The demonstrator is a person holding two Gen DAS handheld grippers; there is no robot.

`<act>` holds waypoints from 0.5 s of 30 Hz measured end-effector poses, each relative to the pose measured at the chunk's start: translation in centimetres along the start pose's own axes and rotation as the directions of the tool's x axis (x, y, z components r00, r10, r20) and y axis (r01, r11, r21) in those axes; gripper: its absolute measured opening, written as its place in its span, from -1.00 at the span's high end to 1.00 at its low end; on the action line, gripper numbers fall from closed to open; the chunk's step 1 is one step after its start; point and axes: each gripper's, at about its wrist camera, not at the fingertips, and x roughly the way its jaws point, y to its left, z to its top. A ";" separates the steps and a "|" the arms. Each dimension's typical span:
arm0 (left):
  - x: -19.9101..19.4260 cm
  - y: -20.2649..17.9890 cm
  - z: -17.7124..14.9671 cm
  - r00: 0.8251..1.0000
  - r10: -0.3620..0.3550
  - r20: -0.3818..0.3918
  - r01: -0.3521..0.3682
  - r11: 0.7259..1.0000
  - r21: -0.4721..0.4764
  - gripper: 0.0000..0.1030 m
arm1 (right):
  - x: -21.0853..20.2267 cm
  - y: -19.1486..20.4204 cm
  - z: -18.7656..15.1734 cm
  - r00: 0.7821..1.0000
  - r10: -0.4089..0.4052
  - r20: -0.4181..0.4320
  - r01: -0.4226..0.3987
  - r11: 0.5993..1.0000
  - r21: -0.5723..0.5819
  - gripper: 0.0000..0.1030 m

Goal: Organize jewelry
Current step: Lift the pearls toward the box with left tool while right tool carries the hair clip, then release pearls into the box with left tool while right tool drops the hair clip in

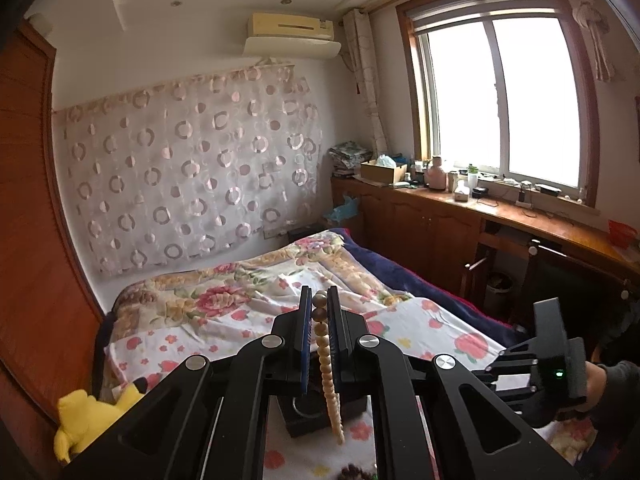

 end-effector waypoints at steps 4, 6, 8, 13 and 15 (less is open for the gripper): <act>3.5 1.4 0.5 1.000 -0.002 -0.021 0.002 1.000 -0.016 0.87 | 0.3 -0.9 2.6 1.000 -0.003 0.029 0.003 1.000 -0.008 0.84; 5.6 2.3 0.2 0.999 -0.004 -0.042 0.003 1.000 -0.028 0.87 | 0.6 -1.3 4.2 0.999 0.001 0.048 -0.001 1.000 -0.012 0.84; 7.5 3.2 -0.4 0.998 -0.005 -0.064 0.002 0.999 -0.039 0.87 | 1.0 -1.6 5.5 0.998 0.008 0.060 -0.007 1.000 -0.017 0.84; 12.4 5.4 -2.9 0.991 -0.017 -0.133 0.006 0.997 -0.081 0.87 | 3.1 -1.7 8.5 0.996 0.030 0.080 -0.027 0.999 -0.036 0.84; 14.1 6.1 -4.2 0.987 -0.024 -0.162 0.009 0.996 -0.093 0.87 | 4.4 -1.6 9.5 0.996 0.045 0.081 -0.042 0.998 -0.043 0.84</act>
